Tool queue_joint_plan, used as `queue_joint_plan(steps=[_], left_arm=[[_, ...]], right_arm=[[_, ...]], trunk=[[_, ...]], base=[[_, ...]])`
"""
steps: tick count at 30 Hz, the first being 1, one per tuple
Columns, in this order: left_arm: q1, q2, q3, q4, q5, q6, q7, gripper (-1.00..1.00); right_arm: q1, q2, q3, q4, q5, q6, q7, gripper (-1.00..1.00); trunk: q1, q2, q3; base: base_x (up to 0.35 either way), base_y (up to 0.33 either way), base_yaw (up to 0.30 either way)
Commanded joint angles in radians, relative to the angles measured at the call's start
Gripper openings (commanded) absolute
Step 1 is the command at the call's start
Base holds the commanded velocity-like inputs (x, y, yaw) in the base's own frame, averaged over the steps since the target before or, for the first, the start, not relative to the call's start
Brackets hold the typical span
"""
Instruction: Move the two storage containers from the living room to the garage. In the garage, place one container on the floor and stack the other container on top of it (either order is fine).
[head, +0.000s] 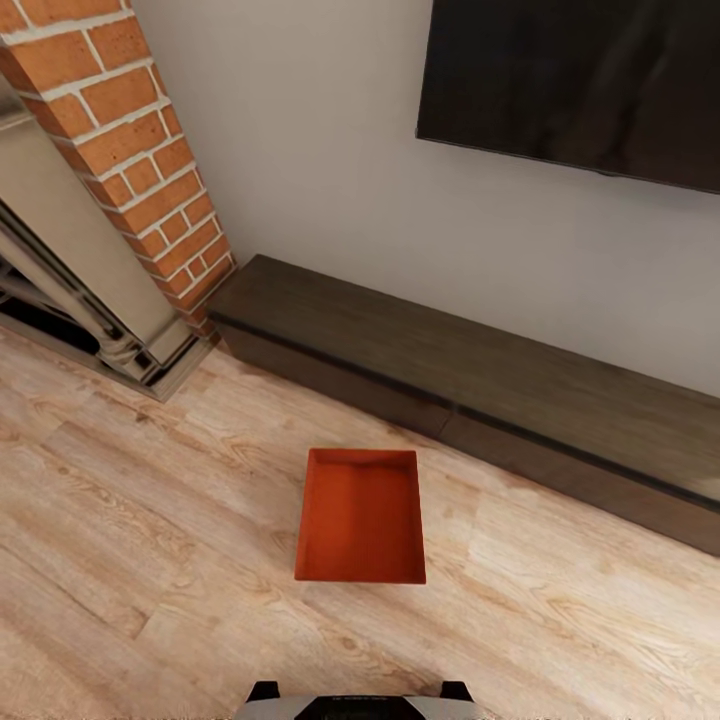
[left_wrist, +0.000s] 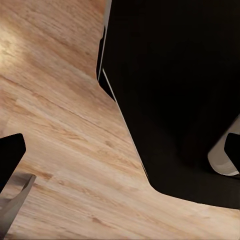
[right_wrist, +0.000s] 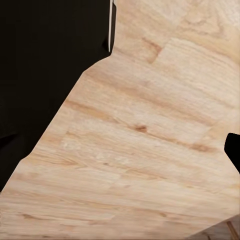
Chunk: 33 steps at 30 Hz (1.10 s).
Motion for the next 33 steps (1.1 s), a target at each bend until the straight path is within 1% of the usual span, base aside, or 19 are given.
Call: queue_joint_plan(steps=[1,21,32,33], left_arm=[[0.000,0.000,-0.004,0.001,0.007,-0.003,-0.001,1.00],[0.000,0.000,-0.004,0.001,0.007,-0.003,-0.001,1.00],[0.000,0.000,-0.004,0.001,0.007,-0.003,-0.001,1.00],[0.006,0.006,-0.010,0.007,0.004,0.003,-0.007,1.00]], right_arm=[[-0.001,0.000,0.009,0.003,-0.009,-0.006,-0.001,1.00],[-0.001,0.001,0.009,0.003,-0.010,-0.008,-0.001,1.00],[-0.002,0.001,0.009,0.003,-0.010,-0.008,-0.001,1.00],[0.004,-0.005,0.014,0.009,-0.005,-0.002,0.005,1.00]], trunk=[[0.000,0.000,-0.002],[0.000,0.000,-0.033],[0.000,0.000,-0.035],[0.000,-0.001,-0.035]], base=[[0.000,0.000,0.000],[0.000,0.000,0.000],[0.000,0.000,0.000],[0.000,0.000,0.000]])
